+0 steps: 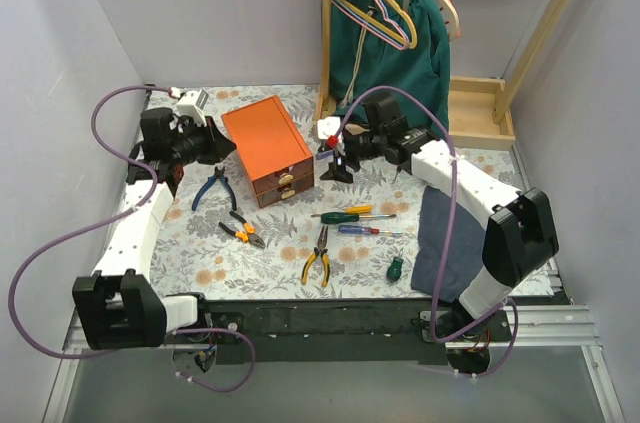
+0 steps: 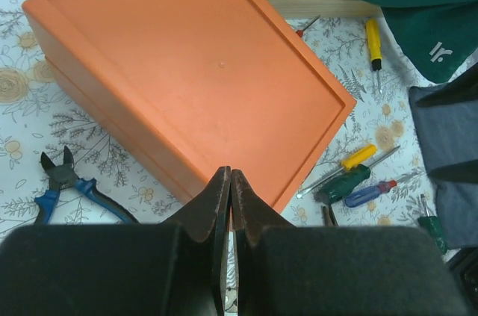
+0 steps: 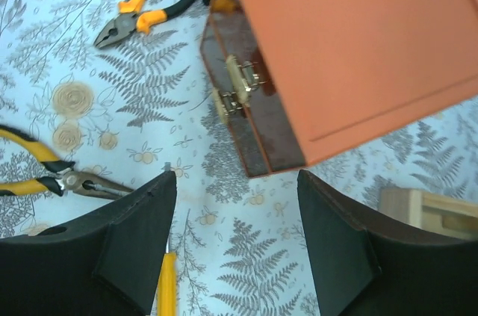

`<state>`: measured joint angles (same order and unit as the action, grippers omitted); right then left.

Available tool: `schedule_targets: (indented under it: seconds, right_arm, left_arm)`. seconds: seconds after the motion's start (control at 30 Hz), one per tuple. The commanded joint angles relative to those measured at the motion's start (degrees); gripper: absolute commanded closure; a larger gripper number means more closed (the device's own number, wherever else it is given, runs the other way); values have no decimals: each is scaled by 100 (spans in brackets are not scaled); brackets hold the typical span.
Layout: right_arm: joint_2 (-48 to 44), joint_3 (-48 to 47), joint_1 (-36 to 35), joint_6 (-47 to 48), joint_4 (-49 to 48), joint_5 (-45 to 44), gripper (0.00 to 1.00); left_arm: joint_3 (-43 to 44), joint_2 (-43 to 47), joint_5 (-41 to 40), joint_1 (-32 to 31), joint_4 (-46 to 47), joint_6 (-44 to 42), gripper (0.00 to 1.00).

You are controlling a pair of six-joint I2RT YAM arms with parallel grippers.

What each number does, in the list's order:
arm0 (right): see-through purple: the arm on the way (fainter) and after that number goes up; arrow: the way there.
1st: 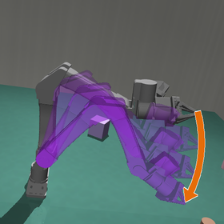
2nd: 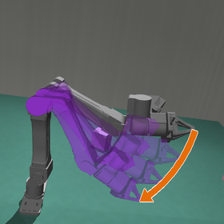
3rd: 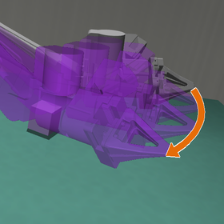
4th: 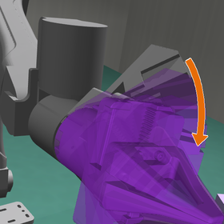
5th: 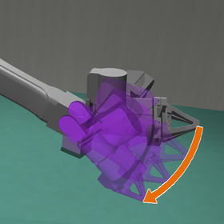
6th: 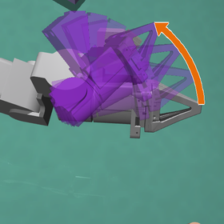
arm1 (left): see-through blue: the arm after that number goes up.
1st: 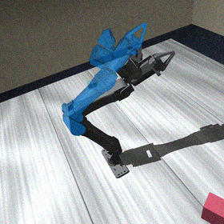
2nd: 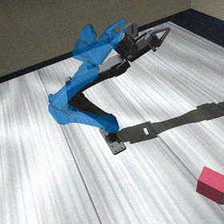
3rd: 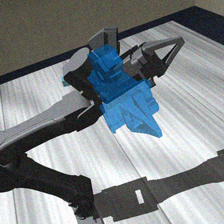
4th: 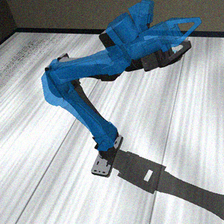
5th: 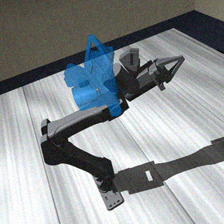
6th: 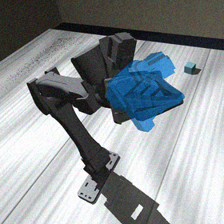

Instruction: Sort the tools into containers

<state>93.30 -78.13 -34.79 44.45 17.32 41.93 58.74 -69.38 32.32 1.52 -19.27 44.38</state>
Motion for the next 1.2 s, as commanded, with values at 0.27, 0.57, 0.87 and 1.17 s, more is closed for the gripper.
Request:
schedule_targets:
  seconds: [0.27, 0.57, 0.87, 1.17]
  right_arm:
    - [496, -44, -1030, 1515, 114, -413, 30]
    - [795, -79, -1320, 1304, -238, -967, 29]
    - [989, -211, -1320, 1040, -625, -1381, 29]
    - [1208, -317, -1320, 961, -721, -1618, 29]
  left_arm:
    - [770, -1375, 829, 15, 810, 861, 100]
    - [445, -1762, 434, -11, 1426, 1275, 100]
    - [85, -1798, 320, -55, 1531, 1301, 100]
    - [-249, -1710, 258, -64, 1557, 1240, 100]
